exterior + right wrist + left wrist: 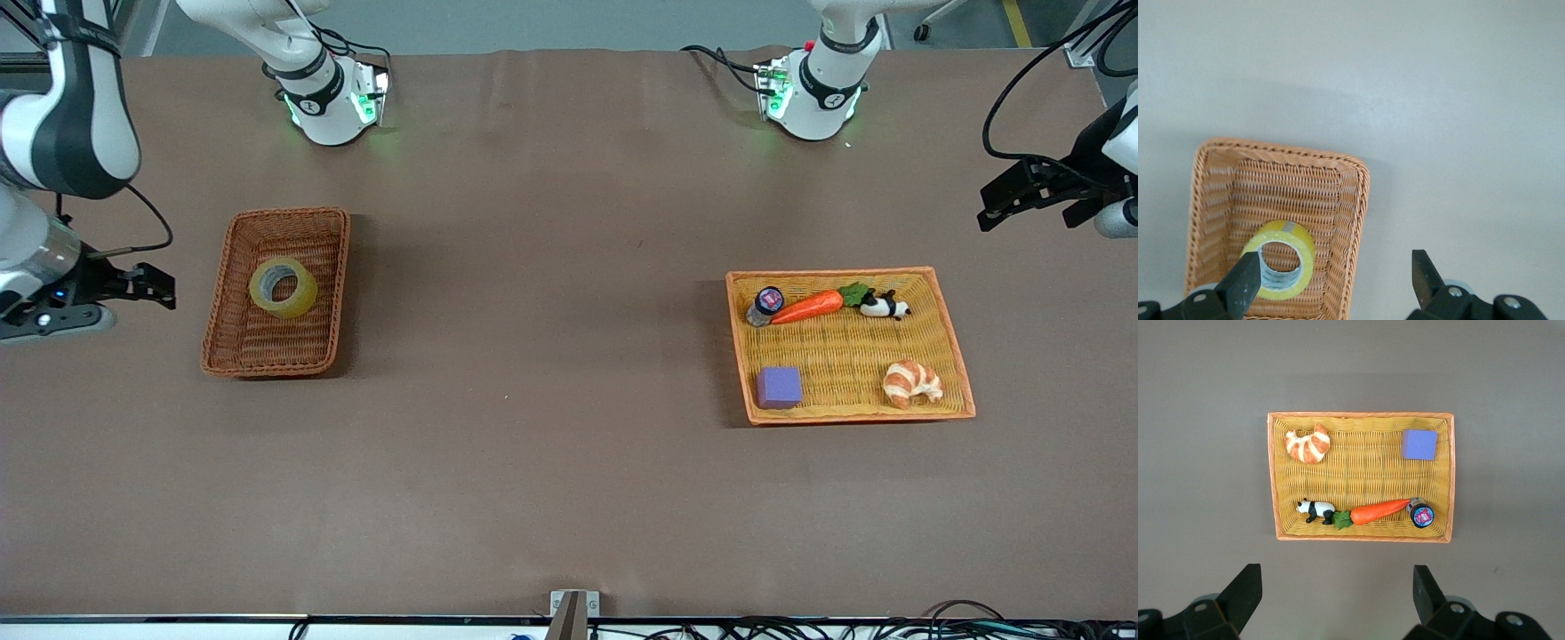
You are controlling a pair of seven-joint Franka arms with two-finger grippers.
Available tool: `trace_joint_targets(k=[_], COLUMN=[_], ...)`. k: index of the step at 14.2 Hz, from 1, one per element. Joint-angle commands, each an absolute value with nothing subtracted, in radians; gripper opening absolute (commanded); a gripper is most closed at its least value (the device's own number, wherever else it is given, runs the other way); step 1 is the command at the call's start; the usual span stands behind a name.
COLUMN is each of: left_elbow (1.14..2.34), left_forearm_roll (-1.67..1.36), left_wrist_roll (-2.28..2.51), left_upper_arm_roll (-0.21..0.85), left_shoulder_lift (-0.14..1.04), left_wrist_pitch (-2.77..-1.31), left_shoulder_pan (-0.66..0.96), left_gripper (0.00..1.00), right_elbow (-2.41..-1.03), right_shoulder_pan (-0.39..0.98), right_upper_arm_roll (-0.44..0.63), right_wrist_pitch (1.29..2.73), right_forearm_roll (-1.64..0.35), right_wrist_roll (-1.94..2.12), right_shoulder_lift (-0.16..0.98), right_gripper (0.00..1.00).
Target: Move tape to another basket
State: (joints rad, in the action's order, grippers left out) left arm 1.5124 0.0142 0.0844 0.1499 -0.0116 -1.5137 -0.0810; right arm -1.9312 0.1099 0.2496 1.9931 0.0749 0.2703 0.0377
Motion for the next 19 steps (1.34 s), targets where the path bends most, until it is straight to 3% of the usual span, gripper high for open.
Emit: trace_joint_targets(k=[1, 7, 19], left_elbow=[1.517, 1.513, 1.463], left_forearm_roll=[0.015, 0.017, 0.107], left_wrist_roll=[0.077, 0.089, 0.089], left_upper_arm_roll=[0.149, 0.156, 0.161], left_shoulder_lift=[-0.018, -0.017, 0.026], left_wrist_pitch=[-1.497, -1.471, -1.476], left_shoulder_pan=[-0.083, -0.078, -0.072], left_gripper=[1.0, 1.0, 1.0], right_elbow=[-1.83, -1.516, -1.526], right_shoulder_pan=[0.052, -0.014, 0.015], right_upper_arm_roll=[0.157, 0.092, 0.127], right_wrist_pitch=[1.887, 1.646, 1.582], right_forearm_roll=[0.061, 0.063, 0.0], right_wrist_roll=[0.134, 0.002, -0.037], right_shoulder_lift=[0.025, 0.005, -0.005], right_gripper=[1.0, 1.0, 1.0])
